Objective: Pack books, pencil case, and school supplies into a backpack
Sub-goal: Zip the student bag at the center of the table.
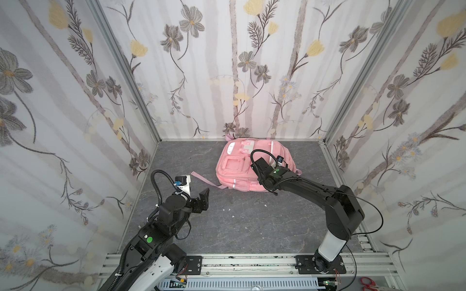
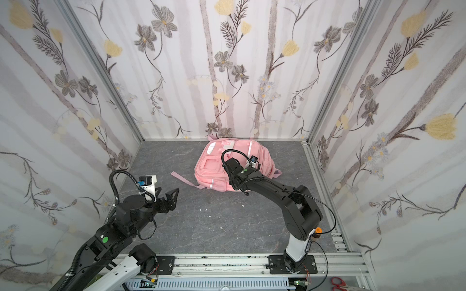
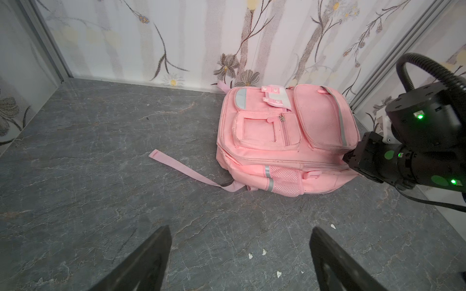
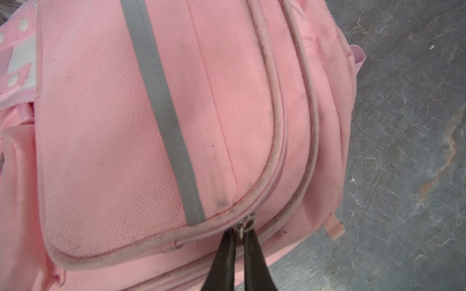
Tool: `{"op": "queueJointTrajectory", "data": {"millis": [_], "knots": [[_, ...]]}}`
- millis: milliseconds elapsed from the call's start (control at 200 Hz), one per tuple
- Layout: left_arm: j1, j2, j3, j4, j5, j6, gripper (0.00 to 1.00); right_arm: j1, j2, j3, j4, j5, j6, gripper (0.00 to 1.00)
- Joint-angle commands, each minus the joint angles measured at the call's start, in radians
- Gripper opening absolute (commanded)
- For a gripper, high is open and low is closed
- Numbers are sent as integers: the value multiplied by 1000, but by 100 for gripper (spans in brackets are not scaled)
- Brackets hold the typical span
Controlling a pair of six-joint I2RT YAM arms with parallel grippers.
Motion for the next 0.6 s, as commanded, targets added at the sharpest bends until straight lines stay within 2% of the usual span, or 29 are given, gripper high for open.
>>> {"op": "queueJointTrajectory", "data": {"millis": [0, 115, 330, 410, 455, 595], "knots": [[1, 4, -3, 28, -32, 29, 89, -19, -36, -51, 175, -71, -106, 12], [1, 14, -7, 34, -29, 27, 89, -56, -71, -140, 287, -148, -124, 21], [0, 12, -6, -1, -29, 6, 89, -106, -57, -191, 461, -272, -195, 22], [0, 5, -10, -15, -32, -1, 89, -109, -41, -174, 467, -290, -233, 14], [0, 2, -13, -17, -31, 0, 89, -110, -46, -172, 468, -298, -256, 0], [1, 5, -19, 13, 9, 65, 88, -108, -122, -220, 473, -335, -283, 0]]}}
